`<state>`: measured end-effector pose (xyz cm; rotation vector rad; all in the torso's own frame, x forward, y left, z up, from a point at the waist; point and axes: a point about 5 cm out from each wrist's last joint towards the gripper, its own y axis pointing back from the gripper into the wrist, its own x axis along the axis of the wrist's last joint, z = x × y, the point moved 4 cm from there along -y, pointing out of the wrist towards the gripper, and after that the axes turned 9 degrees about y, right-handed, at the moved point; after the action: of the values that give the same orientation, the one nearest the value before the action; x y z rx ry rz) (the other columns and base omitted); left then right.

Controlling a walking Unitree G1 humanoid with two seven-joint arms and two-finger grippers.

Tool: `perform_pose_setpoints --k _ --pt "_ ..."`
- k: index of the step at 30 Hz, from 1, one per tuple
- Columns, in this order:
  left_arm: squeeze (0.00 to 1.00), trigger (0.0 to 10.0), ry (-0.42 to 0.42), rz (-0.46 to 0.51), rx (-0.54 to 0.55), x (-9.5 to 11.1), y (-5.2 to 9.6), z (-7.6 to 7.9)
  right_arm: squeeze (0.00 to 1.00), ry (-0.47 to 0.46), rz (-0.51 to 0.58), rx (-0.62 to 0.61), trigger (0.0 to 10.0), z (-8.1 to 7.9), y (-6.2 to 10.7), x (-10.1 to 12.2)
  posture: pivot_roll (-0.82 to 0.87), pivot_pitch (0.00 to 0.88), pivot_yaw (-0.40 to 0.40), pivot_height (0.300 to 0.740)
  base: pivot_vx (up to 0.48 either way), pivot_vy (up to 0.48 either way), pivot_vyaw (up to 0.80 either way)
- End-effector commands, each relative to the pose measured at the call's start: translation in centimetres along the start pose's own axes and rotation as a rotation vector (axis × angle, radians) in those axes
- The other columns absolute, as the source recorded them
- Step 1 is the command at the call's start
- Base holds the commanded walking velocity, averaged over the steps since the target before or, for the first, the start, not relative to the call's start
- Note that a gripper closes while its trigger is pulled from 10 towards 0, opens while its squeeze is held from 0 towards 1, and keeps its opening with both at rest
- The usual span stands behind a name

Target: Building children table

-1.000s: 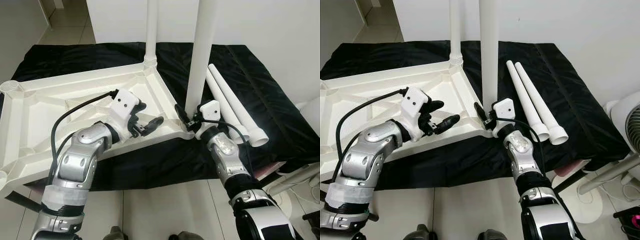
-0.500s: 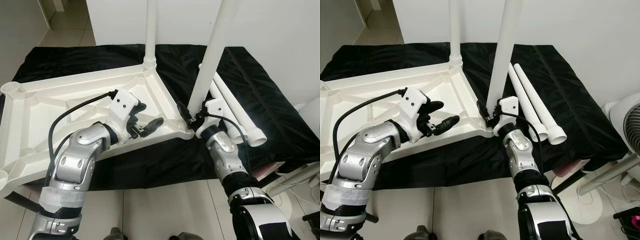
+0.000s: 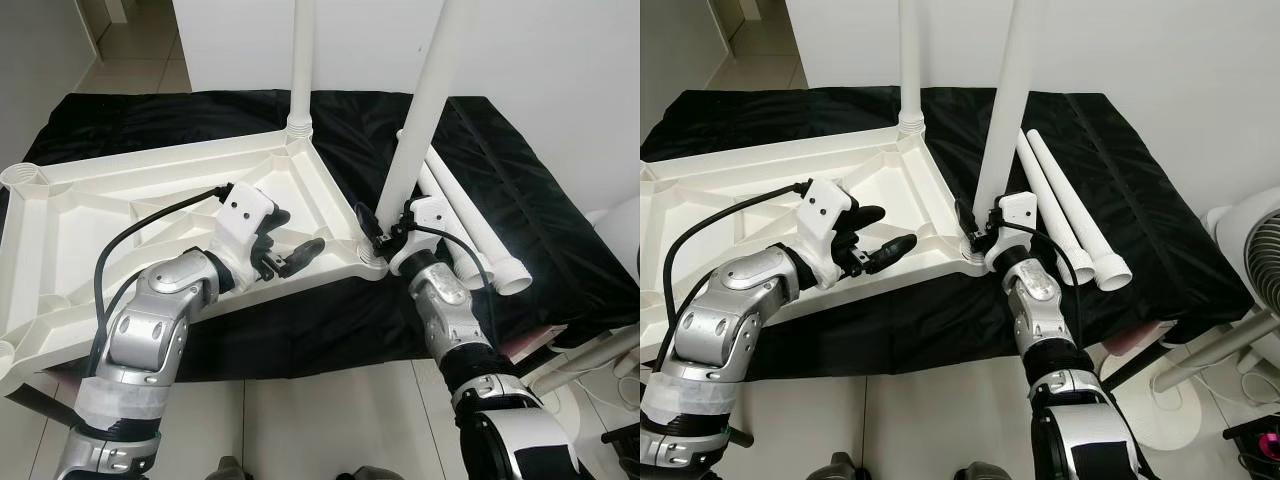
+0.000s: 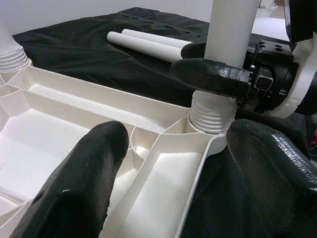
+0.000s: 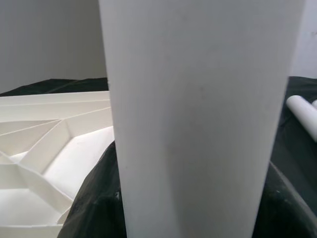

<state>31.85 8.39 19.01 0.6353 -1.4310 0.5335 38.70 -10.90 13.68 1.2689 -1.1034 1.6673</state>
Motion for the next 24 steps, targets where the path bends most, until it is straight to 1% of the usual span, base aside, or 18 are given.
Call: perform_pose_setpoints --k 1,4,6,8,10,12,13,17,20,24 --pt "0.00 10.0 0.000 -0.002 0.040 0.0 0.2 -0.2 0.00 -0.016 -0.147 -0.045 10.0 -0.6 1.8 -3.7 -0.02 0.032 -0.008 0.740 0.000 0.000 0.00" --pt "0.00 10.0 0.000 -0.001 0.042 0.0 0.3 -0.2 0.00 -0.001 -0.118 -0.071 10.0 -0.8 1.7 -3.2 -0.02 0.032 -0.009 0.740 0.000 0.000 0.00" --pt "0.00 10.0 0.001 0.000 0.046 0.0 0.3 -0.3 0.00 0.018 -0.084 -0.077 10.0 -1.7 1.8 -2.7 -0.02 0.033 -0.008 0.740 0.000 0.000 0.00" --pt "0.00 10.0 0.001 0.000 0.046 0.0 0.3 -0.3 0.00 0.018 -0.084 -0.077 10.0 -1.7 1.8 -2.7 -0.02 0.033 -0.008 0.740 0.000 0.000 0.00" --pt "0.00 10.0 0.001 -0.001 0.049 0.0 0.3 -0.4 0.00 0.046 -0.072 -0.044 10.0 -2.5 2.2 -2.9 -0.02 0.035 -0.008 0.740 0.000 0.000 0.00" --pt "0.00 10.0 0.001 -0.001 0.049 0.0 0.3 -0.4 0.00 0.046 -0.072 -0.044 10.0 -2.5 2.2 -2.9 -0.02 0.035 -0.008 0.740 0.000 0.000 0.00" --pt "0.00 10.0 0.000 -0.002 0.050 0.0 0.3 -0.4 0.00 0.057 -0.063 -0.026 10.0 -2.8 2.5 -2.9 -0.02 0.037 -0.005 0.740 0.000 0.000 0.00" --pt "0.00 10.0 0.000 -0.002 0.051 0.0 0.3 -0.5 0.00 0.068 -0.067 -0.004 10.0 -2.6 3.3 -3.4 -0.02 0.038 -0.004 0.740 0.000 0.000 0.00" --pt "0.00 10.0 0.000 -0.002 0.051 0.0 0.3 -0.5 0.00 0.068 -0.067 -0.004 10.0 -2.6 3.3 -3.4 -0.02 0.038 -0.004 0.740 0.000 0.000 0.00" --pt "0.00 10.0 -0.001 -0.002 0.051 0.1 0.3 -0.5 0.00 0.042 -0.093 -0.035 10.0 -2.1 3.1 -3.6 -0.02 0.039 -0.004 0.740 0.000 0.000 0.00"
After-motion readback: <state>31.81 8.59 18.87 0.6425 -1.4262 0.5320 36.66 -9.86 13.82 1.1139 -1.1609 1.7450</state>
